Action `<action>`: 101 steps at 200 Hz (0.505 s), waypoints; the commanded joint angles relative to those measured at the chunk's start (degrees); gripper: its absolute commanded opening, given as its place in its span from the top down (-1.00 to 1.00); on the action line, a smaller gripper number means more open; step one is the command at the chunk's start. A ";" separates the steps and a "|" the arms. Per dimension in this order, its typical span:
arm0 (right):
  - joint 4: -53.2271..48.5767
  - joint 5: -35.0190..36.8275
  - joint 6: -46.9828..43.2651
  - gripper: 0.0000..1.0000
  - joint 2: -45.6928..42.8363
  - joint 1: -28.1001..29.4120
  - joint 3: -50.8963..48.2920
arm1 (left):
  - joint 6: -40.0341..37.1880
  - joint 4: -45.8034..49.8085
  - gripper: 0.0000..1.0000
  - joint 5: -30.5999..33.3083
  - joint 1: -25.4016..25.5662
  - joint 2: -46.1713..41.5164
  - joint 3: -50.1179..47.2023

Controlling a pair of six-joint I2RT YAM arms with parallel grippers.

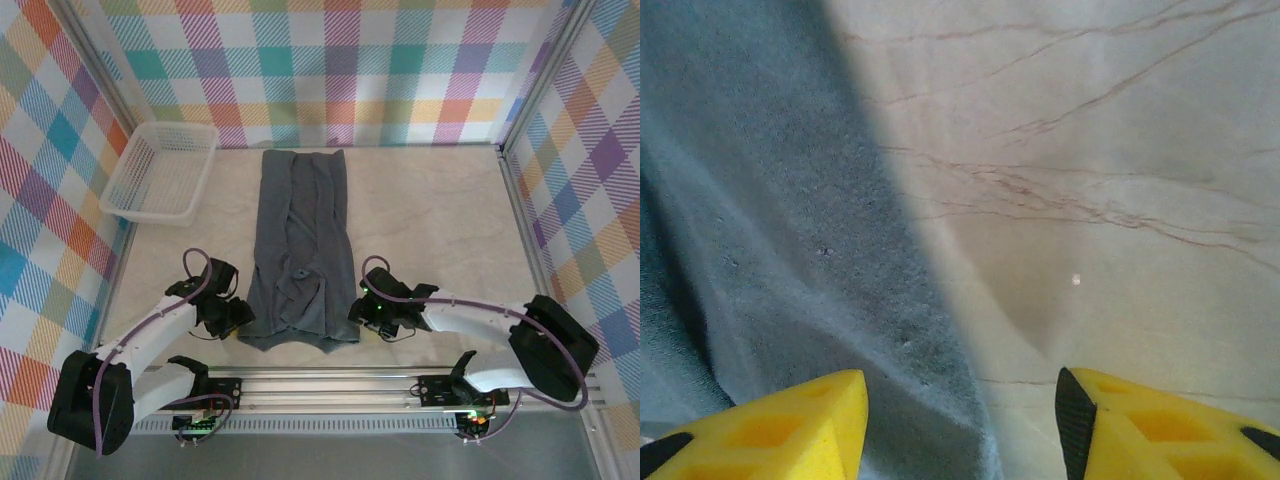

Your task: Fold the inside-out t-shirt

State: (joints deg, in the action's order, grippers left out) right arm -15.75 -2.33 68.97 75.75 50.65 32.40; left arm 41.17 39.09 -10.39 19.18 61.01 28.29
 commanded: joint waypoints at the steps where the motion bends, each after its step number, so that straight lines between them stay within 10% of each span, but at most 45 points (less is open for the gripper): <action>1: 3.21 -3.41 -1.37 -0.06 1.78 0.19 2.47 | 1.45 1.31 0.12 0.44 0.95 -0.36 -1.35; 101: 0.04 -2.89 2.06 -0.05 4.21 1.20 2.06 | 2.38 1.79 0.77 -2.21 2.35 -0.39 -2.06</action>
State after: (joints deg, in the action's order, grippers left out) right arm -14.57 -4.03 68.73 79.35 50.78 35.27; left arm 42.87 39.07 -11.55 20.64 60.99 27.44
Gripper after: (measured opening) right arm 0.537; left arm 0.178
